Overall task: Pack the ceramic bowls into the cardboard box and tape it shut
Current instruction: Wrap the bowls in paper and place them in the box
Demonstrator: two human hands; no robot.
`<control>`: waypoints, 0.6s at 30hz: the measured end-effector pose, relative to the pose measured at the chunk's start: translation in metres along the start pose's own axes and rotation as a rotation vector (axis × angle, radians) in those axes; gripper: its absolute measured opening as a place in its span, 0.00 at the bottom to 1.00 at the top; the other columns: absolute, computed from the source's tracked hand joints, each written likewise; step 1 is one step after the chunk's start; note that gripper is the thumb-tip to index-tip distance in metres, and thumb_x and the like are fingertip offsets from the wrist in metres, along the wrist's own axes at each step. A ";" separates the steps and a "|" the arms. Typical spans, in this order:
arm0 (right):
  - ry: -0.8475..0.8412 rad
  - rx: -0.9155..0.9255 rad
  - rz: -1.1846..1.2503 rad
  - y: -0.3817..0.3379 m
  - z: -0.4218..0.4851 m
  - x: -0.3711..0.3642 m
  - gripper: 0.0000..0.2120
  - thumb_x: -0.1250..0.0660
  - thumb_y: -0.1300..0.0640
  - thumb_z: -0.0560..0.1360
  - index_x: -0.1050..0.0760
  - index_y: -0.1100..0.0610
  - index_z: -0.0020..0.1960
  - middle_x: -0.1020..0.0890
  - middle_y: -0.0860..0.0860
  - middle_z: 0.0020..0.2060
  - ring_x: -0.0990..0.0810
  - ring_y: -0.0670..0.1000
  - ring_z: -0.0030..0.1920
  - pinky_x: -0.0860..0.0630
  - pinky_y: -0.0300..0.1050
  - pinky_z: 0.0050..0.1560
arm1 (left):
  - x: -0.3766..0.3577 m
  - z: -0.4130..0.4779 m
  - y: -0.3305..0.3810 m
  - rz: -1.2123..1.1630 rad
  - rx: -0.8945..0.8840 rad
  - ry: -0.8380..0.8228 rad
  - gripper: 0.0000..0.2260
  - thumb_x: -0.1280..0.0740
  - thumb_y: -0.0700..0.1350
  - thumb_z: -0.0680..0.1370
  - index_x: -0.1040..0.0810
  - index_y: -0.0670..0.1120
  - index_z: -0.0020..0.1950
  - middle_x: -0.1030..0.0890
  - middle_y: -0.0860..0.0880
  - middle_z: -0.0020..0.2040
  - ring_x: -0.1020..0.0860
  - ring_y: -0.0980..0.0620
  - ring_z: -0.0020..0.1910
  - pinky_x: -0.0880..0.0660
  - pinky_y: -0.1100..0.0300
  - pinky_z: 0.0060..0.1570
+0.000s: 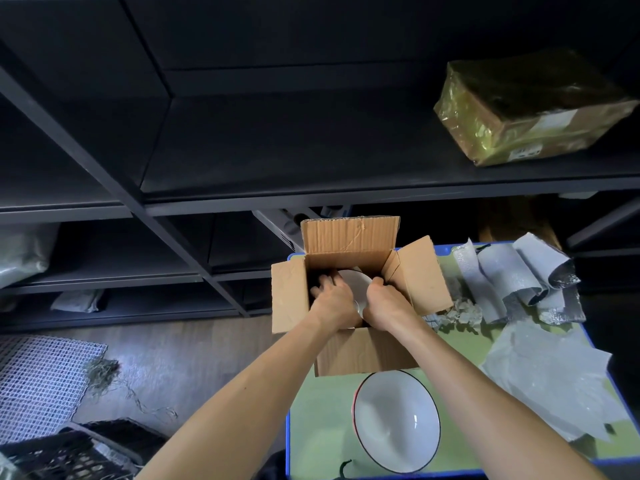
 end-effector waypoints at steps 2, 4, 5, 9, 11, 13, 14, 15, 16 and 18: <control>-0.003 -0.016 0.002 0.000 0.000 0.000 0.23 0.39 0.64 0.78 0.40 0.66 0.71 0.24 0.64 0.63 0.22 0.63 0.61 0.25 0.51 0.54 | -0.003 -0.001 -0.002 -0.034 0.008 -0.003 0.45 0.30 0.53 0.77 0.56 0.36 0.79 0.45 0.36 0.76 0.40 0.35 0.73 0.41 0.47 0.73; -0.012 -0.040 0.011 0.001 0.000 -0.001 0.23 0.40 0.63 0.79 0.40 0.65 0.72 0.25 0.63 0.65 0.24 0.62 0.63 0.26 0.51 0.56 | -0.005 0.000 -0.003 -0.041 0.018 -0.006 0.46 0.29 0.54 0.76 0.56 0.36 0.79 0.45 0.36 0.75 0.39 0.35 0.72 0.41 0.48 0.72; -0.020 -0.056 0.019 0.002 0.000 -0.001 0.23 0.40 0.63 0.79 0.41 0.65 0.72 0.26 0.62 0.66 0.25 0.61 0.64 0.27 0.50 0.59 | -0.006 0.001 -0.003 -0.039 0.023 -0.002 0.46 0.30 0.54 0.76 0.56 0.36 0.79 0.45 0.36 0.75 0.38 0.35 0.72 0.40 0.49 0.72; -0.026 -0.073 0.000 0.003 -0.001 -0.002 0.25 0.39 0.64 0.79 0.42 0.66 0.74 0.27 0.62 0.67 0.25 0.61 0.66 0.26 0.51 0.61 | -0.002 -0.004 0.000 0.024 -0.003 0.024 0.43 0.32 0.53 0.78 0.56 0.35 0.79 0.46 0.36 0.76 0.40 0.36 0.72 0.41 0.48 0.72; -0.016 -0.062 -0.013 0.002 -0.001 -0.002 0.26 0.38 0.64 0.78 0.42 0.66 0.74 0.26 0.63 0.66 0.24 0.62 0.65 0.26 0.51 0.59 | -0.001 -0.007 0.002 0.041 -0.007 0.015 0.43 0.32 0.53 0.79 0.56 0.35 0.79 0.47 0.37 0.76 0.41 0.36 0.73 0.42 0.47 0.73; -0.016 -0.046 -0.005 0.001 -0.001 -0.002 0.25 0.38 0.64 0.78 0.40 0.66 0.72 0.25 0.63 0.65 0.24 0.62 0.64 0.25 0.51 0.57 | -0.002 -0.005 -0.001 0.021 0.014 0.000 0.46 0.30 0.54 0.77 0.57 0.35 0.79 0.47 0.37 0.76 0.40 0.36 0.73 0.42 0.48 0.73; -0.016 -0.038 0.003 0.001 -0.001 -0.001 0.24 0.38 0.64 0.78 0.40 0.67 0.71 0.25 0.64 0.65 0.23 0.63 0.63 0.25 0.51 0.56 | -0.002 -0.003 -0.002 0.014 0.022 -0.005 0.47 0.30 0.55 0.77 0.58 0.35 0.79 0.47 0.36 0.76 0.40 0.35 0.73 0.42 0.48 0.73; -0.016 -0.031 0.008 0.001 -0.001 -0.001 0.23 0.38 0.63 0.78 0.39 0.67 0.71 0.24 0.64 0.64 0.23 0.63 0.62 0.25 0.51 0.54 | -0.002 -0.003 -0.002 0.012 0.021 -0.006 0.48 0.30 0.55 0.76 0.58 0.35 0.79 0.47 0.36 0.76 0.40 0.35 0.73 0.42 0.48 0.73; -0.013 -0.025 0.008 0.001 -0.002 0.000 0.23 0.38 0.63 0.78 0.38 0.67 0.71 0.24 0.64 0.64 0.23 0.63 0.62 0.25 0.51 0.54 | -0.001 -0.004 -0.001 0.027 0.011 -0.003 0.47 0.30 0.55 0.77 0.58 0.35 0.79 0.47 0.36 0.76 0.40 0.35 0.73 0.42 0.48 0.73; -0.002 -0.009 -0.005 0.000 -0.003 0.001 0.26 0.37 0.62 0.78 0.40 0.67 0.73 0.24 0.63 0.64 0.23 0.63 0.63 0.26 0.52 0.54 | 0.002 -0.008 0.001 0.076 -0.025 0.015 0.43 0.32 0.53 0.79 0.56 0.34 0.78 0.46 0.35 0.76 0.40 0.36 0.74 0.40 0.47 0.73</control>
Point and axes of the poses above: each hand's wrist, its own z-axis towards the middle knuckle, its own x-axis out of the back of the hand, y = z × x, the point moved 8 cm from there along z, towards the middle knuckle
